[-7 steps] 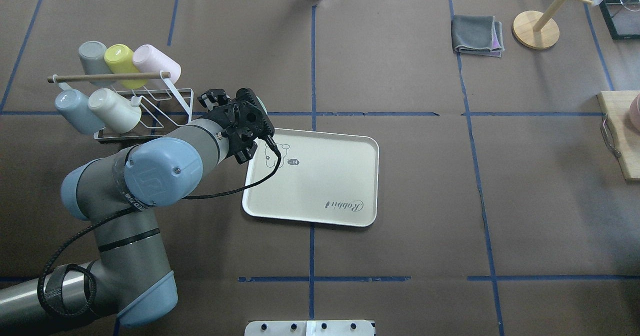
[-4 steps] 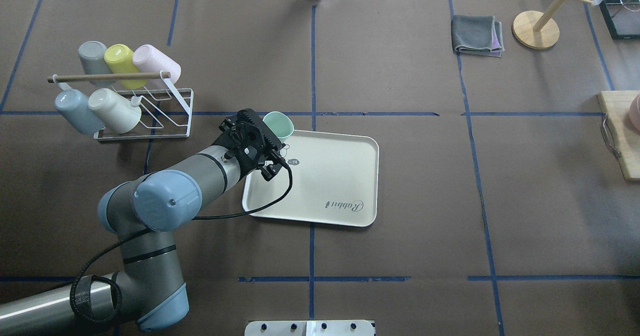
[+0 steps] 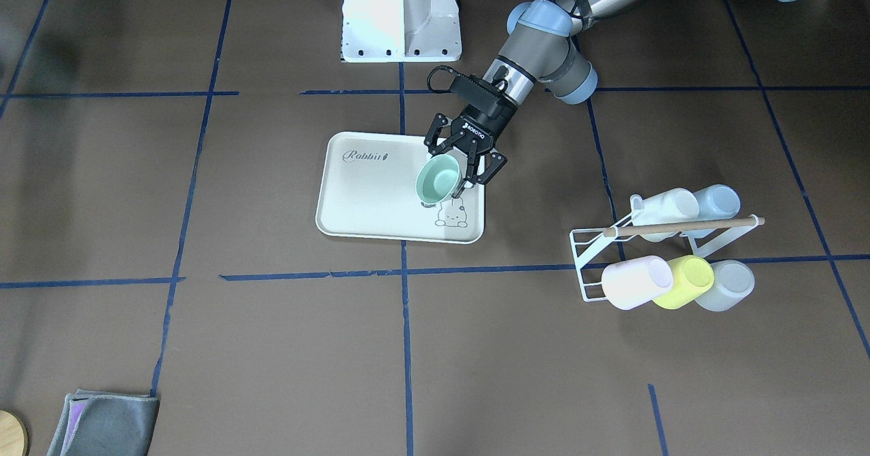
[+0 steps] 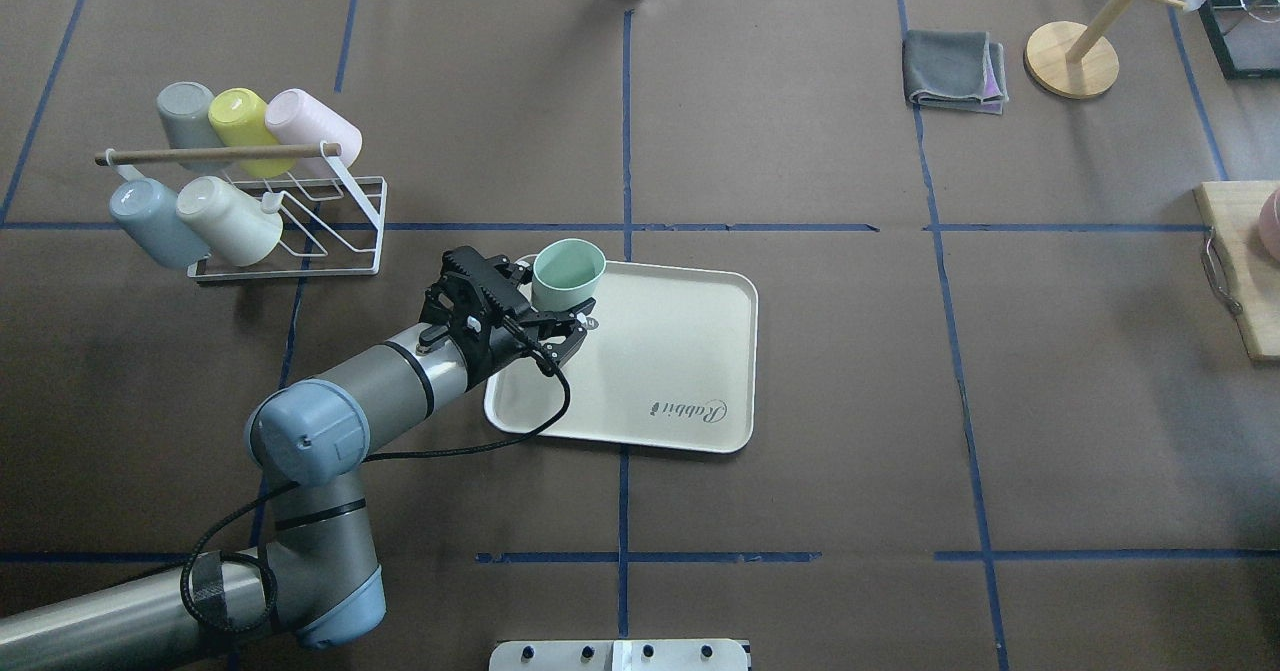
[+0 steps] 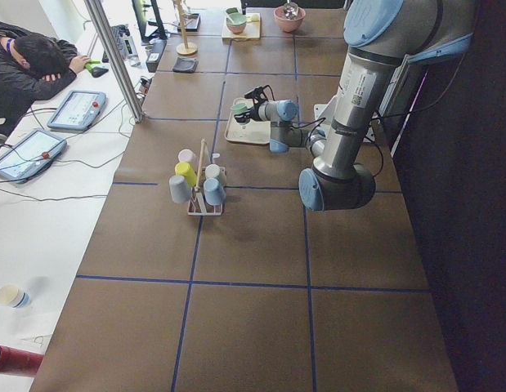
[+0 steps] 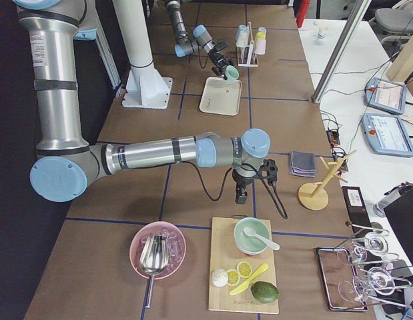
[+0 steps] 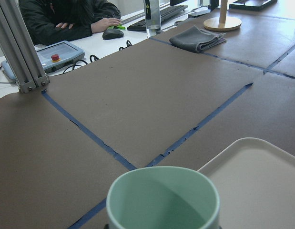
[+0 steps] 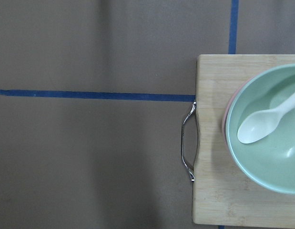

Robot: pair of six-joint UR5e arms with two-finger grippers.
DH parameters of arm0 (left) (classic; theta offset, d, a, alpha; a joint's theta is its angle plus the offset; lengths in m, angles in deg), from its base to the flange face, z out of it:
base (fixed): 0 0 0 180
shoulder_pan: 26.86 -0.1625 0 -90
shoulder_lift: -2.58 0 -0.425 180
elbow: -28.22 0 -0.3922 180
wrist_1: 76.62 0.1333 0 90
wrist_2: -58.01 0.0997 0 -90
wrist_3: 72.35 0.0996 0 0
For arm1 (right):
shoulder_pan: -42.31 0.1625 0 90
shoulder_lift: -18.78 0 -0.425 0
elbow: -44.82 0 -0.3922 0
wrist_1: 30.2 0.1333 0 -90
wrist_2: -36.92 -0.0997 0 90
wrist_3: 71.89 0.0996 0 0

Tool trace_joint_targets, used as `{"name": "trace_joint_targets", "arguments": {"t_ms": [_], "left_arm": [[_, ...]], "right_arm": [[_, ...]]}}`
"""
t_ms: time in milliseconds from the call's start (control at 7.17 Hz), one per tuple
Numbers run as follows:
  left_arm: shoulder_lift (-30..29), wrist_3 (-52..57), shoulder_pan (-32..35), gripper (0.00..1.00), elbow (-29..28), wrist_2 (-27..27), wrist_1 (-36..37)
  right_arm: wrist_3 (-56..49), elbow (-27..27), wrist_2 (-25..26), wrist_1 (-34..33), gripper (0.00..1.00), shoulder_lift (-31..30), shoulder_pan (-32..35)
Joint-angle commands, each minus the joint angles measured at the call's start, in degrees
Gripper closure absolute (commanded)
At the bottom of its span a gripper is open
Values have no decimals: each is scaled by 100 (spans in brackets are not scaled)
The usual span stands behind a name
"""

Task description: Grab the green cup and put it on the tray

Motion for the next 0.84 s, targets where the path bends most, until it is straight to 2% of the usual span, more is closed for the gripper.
{"name": "trace_joint_targets", "arguments": {"t_ms": [0,139,697], "left_arm": [[-89,-39,-298,64,-301,422,-577],[-203,-30,-605,64,-310,782,-542],[-484,-12,-679,64,-705,1041,-507]], "right_arm": [[1,0,0,0,0,0,19],[1,0,0,0,0,0,19],[1,-18,9,0,0,-27,19]]}}
